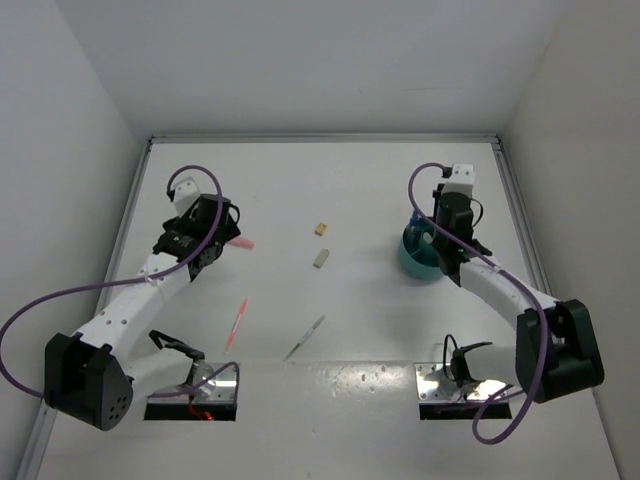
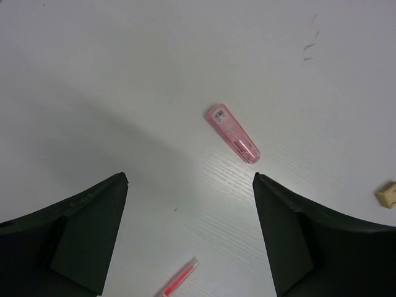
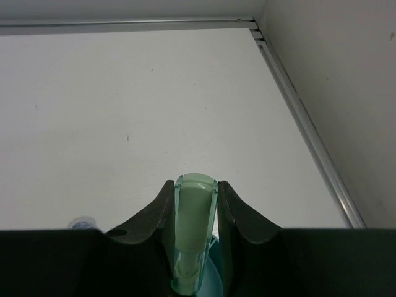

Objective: Sort the stationery into containers
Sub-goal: Place the pen in the storage box.

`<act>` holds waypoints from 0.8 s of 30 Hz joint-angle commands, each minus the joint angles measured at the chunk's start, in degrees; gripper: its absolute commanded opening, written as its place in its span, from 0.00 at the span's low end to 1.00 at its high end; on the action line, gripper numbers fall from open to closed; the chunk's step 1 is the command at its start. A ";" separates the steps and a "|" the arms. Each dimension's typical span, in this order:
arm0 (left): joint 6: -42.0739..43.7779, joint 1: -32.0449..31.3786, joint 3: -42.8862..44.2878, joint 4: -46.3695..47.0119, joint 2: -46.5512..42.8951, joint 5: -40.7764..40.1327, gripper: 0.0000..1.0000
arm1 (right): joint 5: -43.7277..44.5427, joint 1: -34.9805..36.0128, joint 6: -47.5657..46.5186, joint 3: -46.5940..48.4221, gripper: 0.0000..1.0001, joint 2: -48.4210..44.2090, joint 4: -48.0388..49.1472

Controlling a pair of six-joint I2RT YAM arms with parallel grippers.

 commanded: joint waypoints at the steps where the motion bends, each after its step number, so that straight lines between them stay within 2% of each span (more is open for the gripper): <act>1: 0.61 0.48 1.31 1.50 -0.11 1.07 0.88 | -2.36 -1.12 -0.59 -5.40 0.00 0.53 19.67; 4: 0.61 0.48 1.31 1.50 -0.11 1.08 0.88 | -2.36 -1.65 -1.39 -6.65 0.00 1.23 24.61; 17: 0.61 0.48 1.31 1.50 0.41 1.60 0.88 | -2.97 -2.71 -0.68 -6.13 0.00 4.04 27.51; 24: 0.61 0.48 0.78 1.50 0.41 1.60 0.88 | -2.36 -3.24 -1.30 -4.28 0.00 11.51 31.64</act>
